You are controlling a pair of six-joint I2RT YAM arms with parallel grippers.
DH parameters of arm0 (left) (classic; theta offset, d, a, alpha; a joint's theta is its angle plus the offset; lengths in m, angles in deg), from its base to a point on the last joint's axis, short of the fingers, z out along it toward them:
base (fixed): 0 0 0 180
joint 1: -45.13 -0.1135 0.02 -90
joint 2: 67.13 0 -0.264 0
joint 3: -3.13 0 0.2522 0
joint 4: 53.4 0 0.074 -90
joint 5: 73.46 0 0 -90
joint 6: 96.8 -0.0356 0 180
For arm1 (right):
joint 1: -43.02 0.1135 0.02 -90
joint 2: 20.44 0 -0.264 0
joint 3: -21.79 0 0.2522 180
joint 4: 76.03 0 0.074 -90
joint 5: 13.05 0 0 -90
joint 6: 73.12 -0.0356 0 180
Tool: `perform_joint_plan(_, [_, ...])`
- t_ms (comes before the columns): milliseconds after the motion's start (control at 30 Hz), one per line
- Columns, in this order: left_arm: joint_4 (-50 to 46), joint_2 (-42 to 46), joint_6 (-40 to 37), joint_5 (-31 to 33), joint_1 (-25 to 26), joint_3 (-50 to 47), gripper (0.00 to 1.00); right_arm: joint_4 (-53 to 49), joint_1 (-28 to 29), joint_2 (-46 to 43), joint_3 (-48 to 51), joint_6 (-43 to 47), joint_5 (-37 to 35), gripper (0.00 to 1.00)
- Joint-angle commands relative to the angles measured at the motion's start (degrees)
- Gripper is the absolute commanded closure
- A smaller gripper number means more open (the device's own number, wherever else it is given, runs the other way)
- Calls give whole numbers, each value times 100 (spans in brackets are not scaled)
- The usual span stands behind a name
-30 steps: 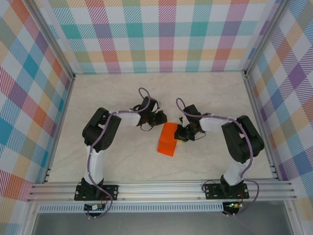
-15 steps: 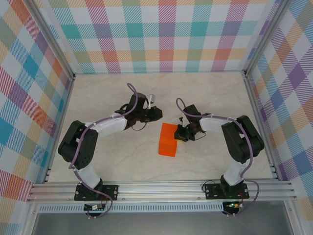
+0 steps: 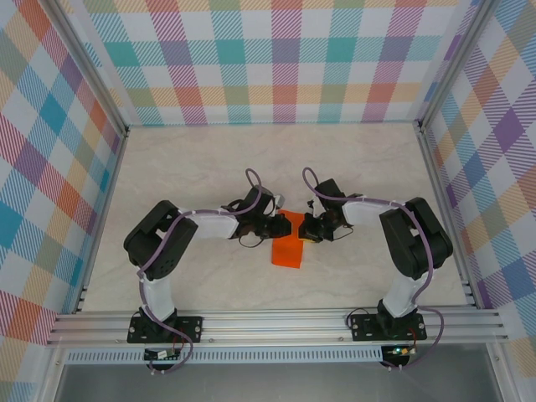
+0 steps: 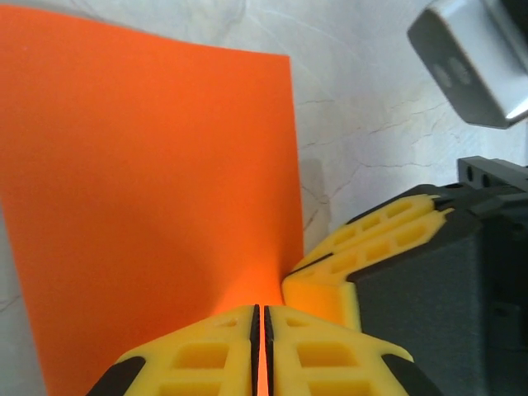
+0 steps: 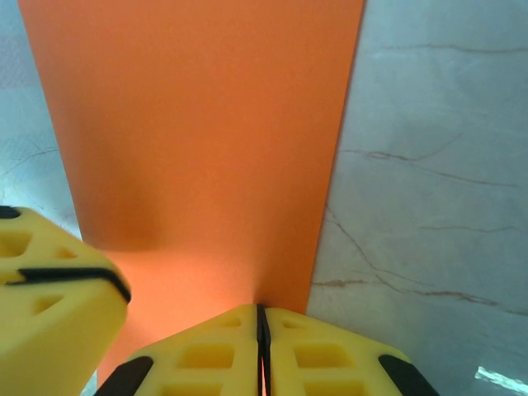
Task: Fold a paper plane with a square sheet of paper (fold left side to right side)
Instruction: Hold the square sheet of paper at the center of the table, then first fold the square sheet of paper in half at the center of the table.
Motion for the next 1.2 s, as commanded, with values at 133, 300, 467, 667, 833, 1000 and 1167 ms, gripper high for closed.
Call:
perform_joint_plan(133, [-27, -222, 59, 202, 36, -186, 88, -180, 20, -56, 188, -60, -455, 90])
perform_joint_plan(300, [-47, -251, 65, 263, 60, -247, 88, -252, -92, -484, 1, -43, -448, 90])
perform_joint_plan(467, [-45, -238, 74, 284, 82, -240, 89, 35, -276, -454, -242, -145, -213, 90])
perform_joint_plan(667, [-71, -231, 61, 289, 108, -227, 89, 267, -280, 274, -836, -219, 141, 90])
perform_joint_plan(833, [-85, -197, 66, 309, 107, -217, 89, 260, -245, 847, -1230, -163, 272, 90])
perform_joint_plan(1000, [-123, -77, -16, 276, 103, -246, 89, 12, -233, 1156, -1361, -102, 62, 90])
perform_joint_plan(1167, [-170, 167, -169, 121, 126, -404, 89, -455, -227, 1275, -1450, -17, -275, 91])
